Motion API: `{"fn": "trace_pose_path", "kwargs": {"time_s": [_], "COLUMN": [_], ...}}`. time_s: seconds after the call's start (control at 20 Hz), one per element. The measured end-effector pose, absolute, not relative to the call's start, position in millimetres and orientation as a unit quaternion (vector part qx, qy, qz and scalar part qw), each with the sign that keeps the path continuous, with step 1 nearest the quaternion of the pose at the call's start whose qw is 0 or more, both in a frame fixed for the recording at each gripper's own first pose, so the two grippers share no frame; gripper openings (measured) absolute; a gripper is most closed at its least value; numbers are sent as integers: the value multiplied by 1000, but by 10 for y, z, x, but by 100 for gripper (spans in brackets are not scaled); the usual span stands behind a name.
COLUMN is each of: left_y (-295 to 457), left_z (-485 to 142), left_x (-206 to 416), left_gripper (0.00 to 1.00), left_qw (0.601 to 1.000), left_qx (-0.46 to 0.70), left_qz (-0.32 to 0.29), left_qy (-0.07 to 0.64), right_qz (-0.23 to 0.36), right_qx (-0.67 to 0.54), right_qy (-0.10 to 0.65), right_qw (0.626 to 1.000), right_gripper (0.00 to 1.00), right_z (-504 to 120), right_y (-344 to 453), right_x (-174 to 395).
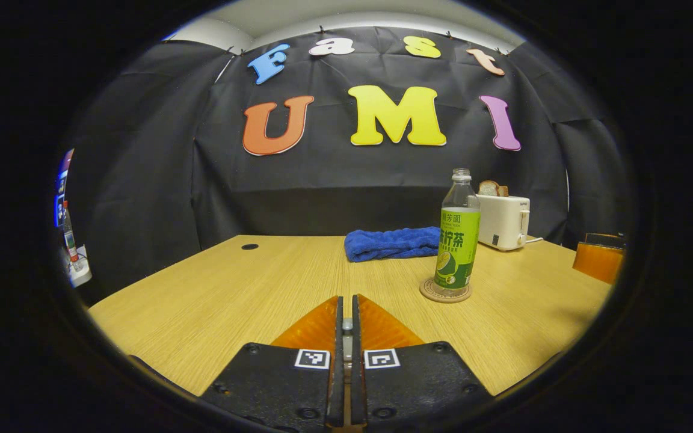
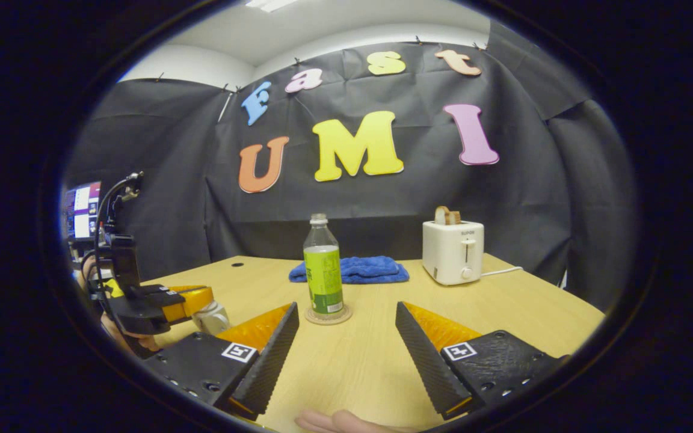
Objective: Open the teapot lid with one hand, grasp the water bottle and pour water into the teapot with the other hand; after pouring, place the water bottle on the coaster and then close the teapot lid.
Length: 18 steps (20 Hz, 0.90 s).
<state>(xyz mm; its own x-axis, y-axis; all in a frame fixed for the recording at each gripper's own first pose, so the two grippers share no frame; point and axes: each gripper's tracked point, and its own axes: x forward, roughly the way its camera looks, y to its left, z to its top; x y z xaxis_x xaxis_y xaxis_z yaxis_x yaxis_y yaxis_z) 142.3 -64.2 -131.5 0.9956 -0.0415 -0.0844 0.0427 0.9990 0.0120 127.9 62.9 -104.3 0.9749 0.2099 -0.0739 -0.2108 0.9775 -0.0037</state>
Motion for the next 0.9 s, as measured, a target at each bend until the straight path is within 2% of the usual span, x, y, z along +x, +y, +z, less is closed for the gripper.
{"fn": "trace_pose_path", "kwargs": {"time_s": [0.1,0.2,0.25,0.3,0.4,0.45,0.5,0.6,0.65,0.7,0.8,0.85,0.9], "left_y": [-679,-752,-761,-820,-946,-950,-960,-1044,-1092,-1090,-1014,-947,-896], "left_z": [-1317,-1256,-1168,-1081,-920,-824,-718,-547,-476,-416,-338,-263,-187], "left_x": [1427,1364,1314,1269,1140,1072,966,798,706,599,399,306,204], "left_gripper": [8,25,36,40,67,93,100,100,100,100,100,100,100], "left_qw": [999,998,998,998,998,998,999,998,998,998,999,999,999], "left_qx": [-1,-15,-20,-24,-14,-5,0,-1,0,1,1,-2,-8], "left_qz": [-24,-31,-31,-40,-58,-55,-51,-56,-62,-60,-46,-36,-28], "left_qy": [46,52,45,37,30,24,16,6,3,4,16,17,16], "right_qz": [95,89,89,86,80,75,72,74,75,69,57,49,40], "right_qx": [-1,0,-1,-4,-16,-23,-25,-19,-15,-14,-17,-18,-22], "right_qy": [22,23,18,13,3,0,-3,-1,2,8,13,17,24], "right_qw": [995,996,996,996,997,997,997,997,997,997,998,998,999], "right_gripper": [96,93,96,96,96,96,96,94,96,94,96,93,96], "right_z": [-937,-868,-799,-734,-627,-590,-545,-460,-419,-382,-268,-218,-195], "right_y": [536,502,506,496,507,511,525,587,609,574,512,471,420], "right_x": [1231,1166,1120,1078,988,940,896,773,700,631,491,425,357]}}
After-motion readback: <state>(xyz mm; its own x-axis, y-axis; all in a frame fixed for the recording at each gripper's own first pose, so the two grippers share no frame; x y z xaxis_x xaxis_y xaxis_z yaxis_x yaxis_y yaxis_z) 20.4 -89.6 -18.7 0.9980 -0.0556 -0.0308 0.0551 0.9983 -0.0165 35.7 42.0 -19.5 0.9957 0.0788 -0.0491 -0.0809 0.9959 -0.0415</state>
